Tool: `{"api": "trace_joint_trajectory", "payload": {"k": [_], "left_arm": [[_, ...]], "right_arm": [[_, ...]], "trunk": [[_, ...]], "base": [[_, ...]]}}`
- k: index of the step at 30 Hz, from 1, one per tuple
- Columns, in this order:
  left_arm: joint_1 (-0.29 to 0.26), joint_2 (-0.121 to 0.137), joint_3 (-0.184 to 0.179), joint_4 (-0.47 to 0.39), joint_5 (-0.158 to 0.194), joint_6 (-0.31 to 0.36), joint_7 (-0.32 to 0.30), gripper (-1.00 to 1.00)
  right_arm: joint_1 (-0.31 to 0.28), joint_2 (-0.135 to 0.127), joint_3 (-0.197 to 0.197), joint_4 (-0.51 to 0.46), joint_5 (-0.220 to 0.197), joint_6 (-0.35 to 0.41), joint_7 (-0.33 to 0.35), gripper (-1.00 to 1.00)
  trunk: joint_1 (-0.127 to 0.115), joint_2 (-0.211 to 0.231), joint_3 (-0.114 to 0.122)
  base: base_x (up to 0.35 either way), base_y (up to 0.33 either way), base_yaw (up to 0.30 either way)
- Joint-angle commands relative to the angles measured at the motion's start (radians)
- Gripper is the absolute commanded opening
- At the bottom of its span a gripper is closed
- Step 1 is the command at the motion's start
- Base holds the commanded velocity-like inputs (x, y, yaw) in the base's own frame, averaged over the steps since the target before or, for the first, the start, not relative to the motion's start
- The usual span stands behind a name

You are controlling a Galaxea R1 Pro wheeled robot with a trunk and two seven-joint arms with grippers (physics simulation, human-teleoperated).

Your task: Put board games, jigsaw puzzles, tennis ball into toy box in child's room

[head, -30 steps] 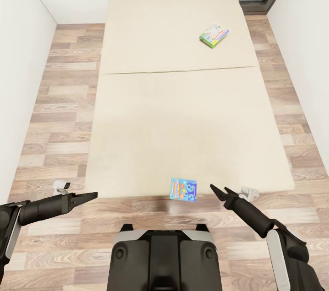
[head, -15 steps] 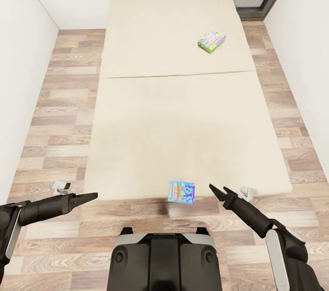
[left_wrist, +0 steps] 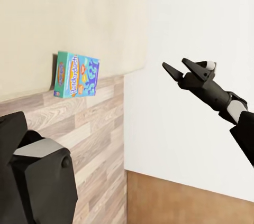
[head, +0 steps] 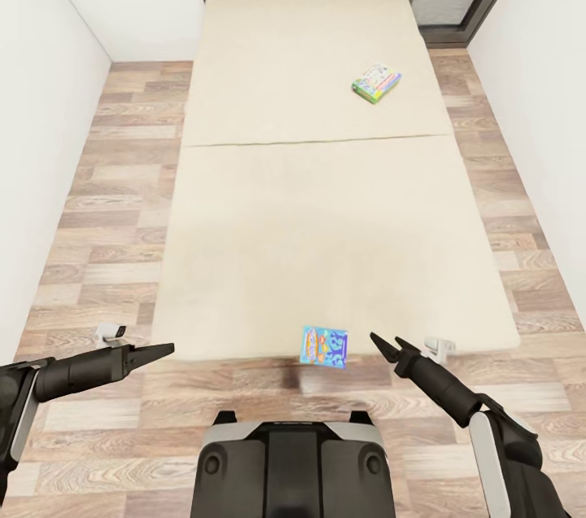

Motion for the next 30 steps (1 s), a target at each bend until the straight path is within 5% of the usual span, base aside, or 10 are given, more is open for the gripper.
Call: {"api": "trace_joint_trajectory", "payload": {"k": [1, 30], "left_arm": [[0.000, 0.000, 0.000, 0.000, -0.001, 0.011, -0.004, 1.00], [0.000, 0.000, 0.003, 0.000, -0.001, 0.010, -0.012, 1.00]], "right_arm": [[-0.001, 0.001, -0.002, 0.000, -0.005, 0.007, 0.003, 1.00], [-0.001, 0.002, 0.000, 0.002, -0.006, 0.004, 0.003, 1.00]], "trunk": [[0.001, -0.001, 0.001], [0.001, -0.001, 0.049]], "base": [[0.000, 0.000, 0.064], [0.000, 0.000, 0.055]]}}
